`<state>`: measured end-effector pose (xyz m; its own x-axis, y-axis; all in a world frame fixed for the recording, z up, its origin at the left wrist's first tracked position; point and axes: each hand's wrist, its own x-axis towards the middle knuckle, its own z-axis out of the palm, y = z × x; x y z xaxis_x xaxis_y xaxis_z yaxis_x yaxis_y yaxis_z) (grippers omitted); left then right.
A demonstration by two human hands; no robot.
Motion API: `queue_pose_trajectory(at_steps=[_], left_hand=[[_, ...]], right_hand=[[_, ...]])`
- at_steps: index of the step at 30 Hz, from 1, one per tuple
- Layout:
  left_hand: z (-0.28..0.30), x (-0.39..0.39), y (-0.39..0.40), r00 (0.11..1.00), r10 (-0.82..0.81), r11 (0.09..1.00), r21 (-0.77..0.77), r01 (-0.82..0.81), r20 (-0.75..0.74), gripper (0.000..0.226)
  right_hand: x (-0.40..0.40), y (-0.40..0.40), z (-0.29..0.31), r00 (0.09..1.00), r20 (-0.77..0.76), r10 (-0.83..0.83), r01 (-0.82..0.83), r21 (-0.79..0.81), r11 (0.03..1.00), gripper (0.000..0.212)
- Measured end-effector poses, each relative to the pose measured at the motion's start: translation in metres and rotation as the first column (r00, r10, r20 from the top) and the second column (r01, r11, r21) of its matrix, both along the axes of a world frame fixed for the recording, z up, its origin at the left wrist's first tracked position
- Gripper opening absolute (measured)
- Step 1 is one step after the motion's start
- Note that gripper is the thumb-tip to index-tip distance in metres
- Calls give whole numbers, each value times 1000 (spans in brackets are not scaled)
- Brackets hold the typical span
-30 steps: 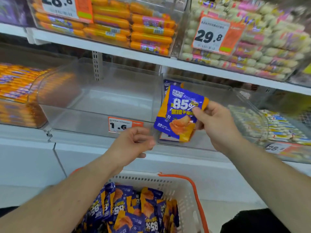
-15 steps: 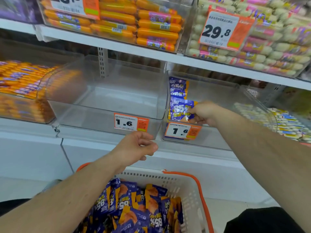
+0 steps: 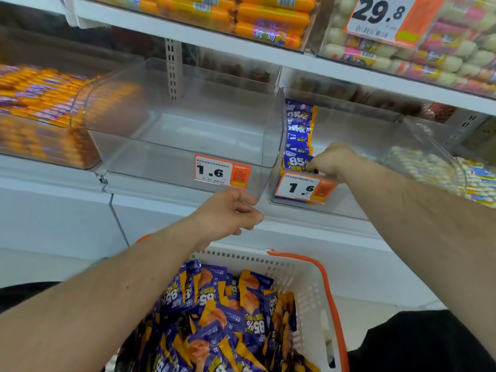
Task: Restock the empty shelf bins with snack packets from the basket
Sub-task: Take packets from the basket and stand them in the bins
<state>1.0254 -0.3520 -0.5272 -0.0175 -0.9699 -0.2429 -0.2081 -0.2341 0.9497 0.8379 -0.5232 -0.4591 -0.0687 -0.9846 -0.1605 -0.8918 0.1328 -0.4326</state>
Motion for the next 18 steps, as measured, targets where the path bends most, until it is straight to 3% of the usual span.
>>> queue_pose_trajectory(at_steps=[2,3,4,6,7,8,11,13,15,18], left_hand=[[-3,1,1,998,-36,999,30,34,56,31],[-5,2,1,994,-63,997,46,59,88,31],[-7,4,2,989,-90,995,61,84,120,32],[-11,6,3,966,-154,986,90,138,208,37],[-13,8,4,938,-200,978,108,176,283,40],[-15,10,5,888,-259,965,133,225,380,43],[-20,14,9,610,-472,880,304,364,636,57],[-24,16,12,445,-593,802,450,392,671,62],[-26,18,13,357,-658,749,530,398,663,62],[-29,22,9,351,-643,761,515,395,680,65]], right_hand=[[3,12,2,991,-129,-20,-29,-370,928,18],[5,22,0,988,-147,39,-118,-579,807,19],[9,35,-4,972,-168,163,-233,-754,614,19],[18,65,-21,874,-254,414,-384,-883,270,14],[22,80,-38,822,-278,497,-423,-882,206,12],[26,93,-59,784,-256,566,-451,-861,236,10],[32,115,-122,706,-126,697,-595,-640,487,5],[37,119,-158,660,-148,736,-746,-240,621,8],[44,123,-193,569,-199,798,-783,164,600,10],[55,139,-241,532,-146,834,-706,467,532,19]])
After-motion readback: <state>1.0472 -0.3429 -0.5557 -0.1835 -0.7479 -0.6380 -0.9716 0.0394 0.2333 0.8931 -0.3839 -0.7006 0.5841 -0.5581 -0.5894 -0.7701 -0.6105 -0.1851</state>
